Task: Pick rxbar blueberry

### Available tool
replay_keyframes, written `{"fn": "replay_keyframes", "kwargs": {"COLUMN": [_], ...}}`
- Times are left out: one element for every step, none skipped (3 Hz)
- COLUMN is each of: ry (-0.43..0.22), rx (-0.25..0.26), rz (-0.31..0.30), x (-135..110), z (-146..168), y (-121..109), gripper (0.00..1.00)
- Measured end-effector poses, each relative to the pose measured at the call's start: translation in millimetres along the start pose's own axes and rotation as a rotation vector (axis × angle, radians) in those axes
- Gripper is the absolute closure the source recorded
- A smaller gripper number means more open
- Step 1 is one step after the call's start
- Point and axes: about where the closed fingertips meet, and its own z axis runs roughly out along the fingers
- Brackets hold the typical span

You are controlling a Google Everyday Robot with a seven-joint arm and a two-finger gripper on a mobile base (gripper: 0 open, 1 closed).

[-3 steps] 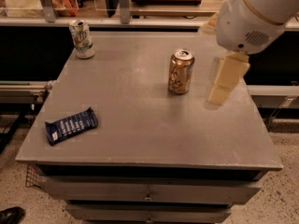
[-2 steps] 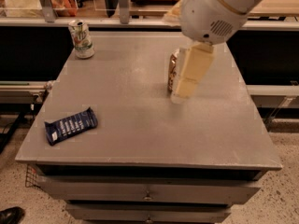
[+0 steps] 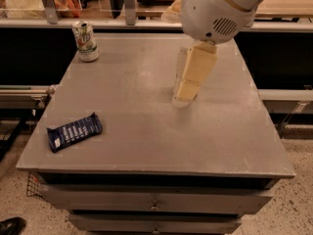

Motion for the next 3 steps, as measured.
{"fn": "replay_keyframes", "kwargs": {"ry": [-0.04, -0.073, -0.075], "rx": [-0.044, -0.131, -0.203], "rz": [-0.003, -0.021, -0.009], "x": [-12, -37, -58], "z": [35, 92, 132], "y": [8, 17, 29], "gripper": [0.0, 0.0, 0.0]}}
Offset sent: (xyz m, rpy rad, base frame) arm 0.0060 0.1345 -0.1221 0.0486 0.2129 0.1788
